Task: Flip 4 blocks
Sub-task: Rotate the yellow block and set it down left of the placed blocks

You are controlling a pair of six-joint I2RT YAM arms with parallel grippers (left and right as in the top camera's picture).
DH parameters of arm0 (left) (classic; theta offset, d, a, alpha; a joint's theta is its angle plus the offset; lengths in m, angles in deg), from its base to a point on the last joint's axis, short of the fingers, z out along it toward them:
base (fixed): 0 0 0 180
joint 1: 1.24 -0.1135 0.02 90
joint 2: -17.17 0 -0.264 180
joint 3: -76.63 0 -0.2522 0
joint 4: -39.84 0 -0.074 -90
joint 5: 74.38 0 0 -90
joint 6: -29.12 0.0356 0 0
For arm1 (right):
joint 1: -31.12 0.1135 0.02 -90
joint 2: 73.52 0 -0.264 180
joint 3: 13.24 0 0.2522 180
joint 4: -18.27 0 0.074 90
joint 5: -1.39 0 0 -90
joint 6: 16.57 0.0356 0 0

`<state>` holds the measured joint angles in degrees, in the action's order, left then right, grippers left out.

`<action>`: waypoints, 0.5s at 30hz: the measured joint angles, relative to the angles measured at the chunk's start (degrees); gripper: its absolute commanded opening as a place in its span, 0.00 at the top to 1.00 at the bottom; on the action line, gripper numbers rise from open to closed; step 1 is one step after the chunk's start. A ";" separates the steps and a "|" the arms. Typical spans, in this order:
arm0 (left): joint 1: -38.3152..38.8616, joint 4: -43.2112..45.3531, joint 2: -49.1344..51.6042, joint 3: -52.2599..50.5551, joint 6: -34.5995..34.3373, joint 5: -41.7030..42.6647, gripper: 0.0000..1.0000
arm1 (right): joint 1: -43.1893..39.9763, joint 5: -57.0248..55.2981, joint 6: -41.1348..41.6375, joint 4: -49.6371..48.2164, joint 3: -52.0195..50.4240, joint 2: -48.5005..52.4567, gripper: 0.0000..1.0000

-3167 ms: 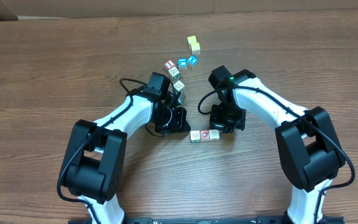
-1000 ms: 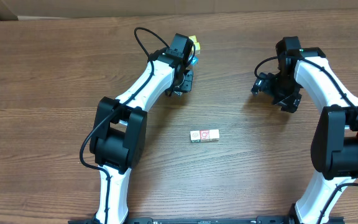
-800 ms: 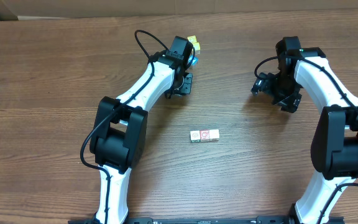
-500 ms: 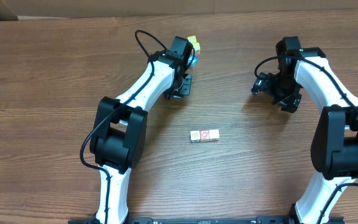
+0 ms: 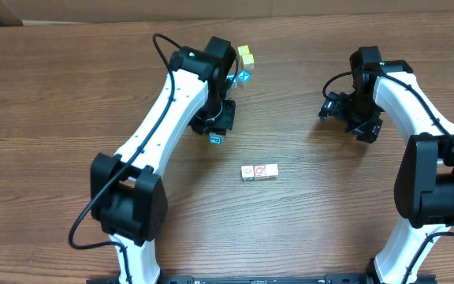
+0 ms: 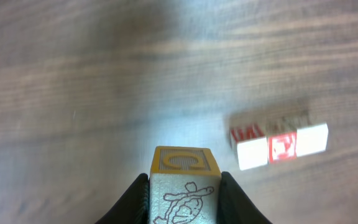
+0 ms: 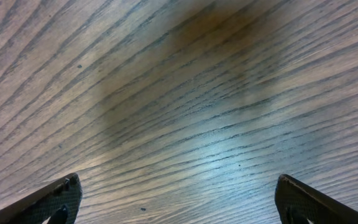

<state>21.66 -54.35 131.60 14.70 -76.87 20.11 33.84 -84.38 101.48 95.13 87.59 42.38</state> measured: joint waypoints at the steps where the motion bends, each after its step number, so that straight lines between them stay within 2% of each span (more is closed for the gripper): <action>1: 0.00 -1.07 -0.31 0.02 -0.37 0.02 0.77 | 0.00 0.00 -0.02 -0.02 0.00 0.00 0.00; 5: 0.00 -2.51 -0.31 -0.63 -1.38 -0.02 0.78 | 0.00 0.00 -0.07 0.00 0.00 0.00 0.00; 9: 0.00 -2.05 -0.31 -2.78 -2.97 -0.04 0.87 | -0.02 0.02 -0.02 -0.04 0.00 0.00 0.00; 11: 0.02 -1.14 -0.31 -4.20 -3.93 -0.13 0.89 | 0.00 0.00 -0.04 -0.02 0.00 0.00 0.00; 15: 0.13 2.12 -0.31 -8.33 -5.33 -0.22 0.85 | 0.00 0.00 -0.04 -0.02 0.00 0.00 0.00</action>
<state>21.79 -52.23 131.30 6.38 -82.20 19.89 33.84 -84.38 101.44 95.10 87.59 42.38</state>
